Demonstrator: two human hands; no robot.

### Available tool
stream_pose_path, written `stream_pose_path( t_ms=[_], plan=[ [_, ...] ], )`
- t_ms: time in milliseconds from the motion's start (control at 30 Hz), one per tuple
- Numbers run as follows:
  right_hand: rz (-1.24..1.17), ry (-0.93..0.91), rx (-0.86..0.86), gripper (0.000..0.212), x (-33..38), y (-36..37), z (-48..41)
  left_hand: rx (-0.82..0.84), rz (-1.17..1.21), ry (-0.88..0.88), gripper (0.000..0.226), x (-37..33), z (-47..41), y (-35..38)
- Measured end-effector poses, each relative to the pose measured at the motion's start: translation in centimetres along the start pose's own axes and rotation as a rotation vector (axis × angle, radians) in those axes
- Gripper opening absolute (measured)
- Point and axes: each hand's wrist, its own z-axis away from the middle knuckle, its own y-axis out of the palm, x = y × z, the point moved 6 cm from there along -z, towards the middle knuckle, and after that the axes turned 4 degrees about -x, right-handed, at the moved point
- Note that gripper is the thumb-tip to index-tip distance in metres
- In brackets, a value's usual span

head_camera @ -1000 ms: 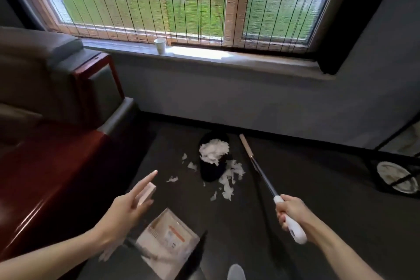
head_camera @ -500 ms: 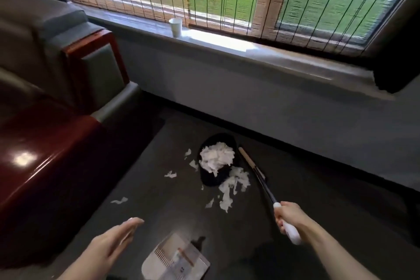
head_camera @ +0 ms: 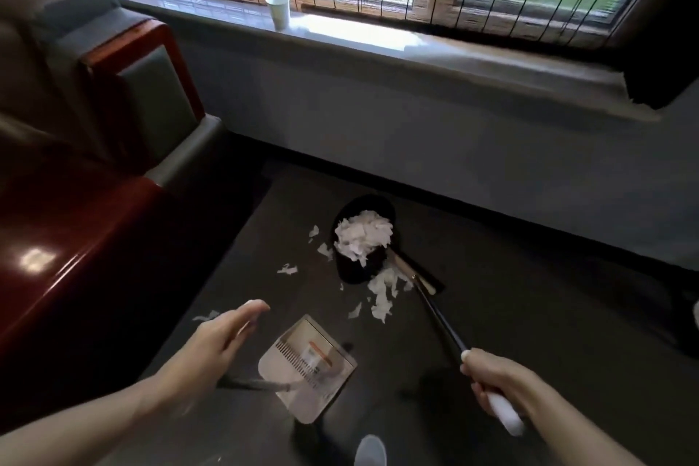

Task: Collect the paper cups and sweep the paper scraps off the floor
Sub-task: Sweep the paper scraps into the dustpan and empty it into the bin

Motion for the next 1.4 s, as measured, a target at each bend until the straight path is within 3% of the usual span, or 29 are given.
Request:
stream_pose_path(
  t_ms=[200,433,567,667,1000,1200,1400],
  plan=[
    [0.043,-0.015,0.015,0.023,-6.0,5.0,6.2,-0.02,-0.061,0.064,0.046,2.2,0.9,-0.8],
    [0.629,-0.298,0.058,0.025,-8.4,12.2,13.5,-0.007,-0.11,0.137,0.034,1.6,1.0,-1.0],
    [0.391,-0.196,0.243,0.011,-9.0,14.4,17.4,-0.008,-0.131,0.154,0.033,2.6,2.0,-2.5],
    [0.167,-0.075,0.322,0.034,-8.9,14.0,19.8,-0.002,-0.106,0.144,0.034,4.1,3.5,-4.1],
    [0.156,-0.234,0.263,0.056,-3.0,20.4,23.1,-0.133,-0.004,-0.013,0.033,10.7,10.6,-14.6],
    [0.153,-0.283,0.222,0.043,4.4,23.6,20.5,-0.188,-0.007,-0.126,0.035,15.0,12.4,-18.7],
    [0.238,-0.36,0.098,0.051,10.5,26.5,18.2,-0.198,-0.087,-0.197,0.037,18.4,15.1,-20.9]
  ],
)
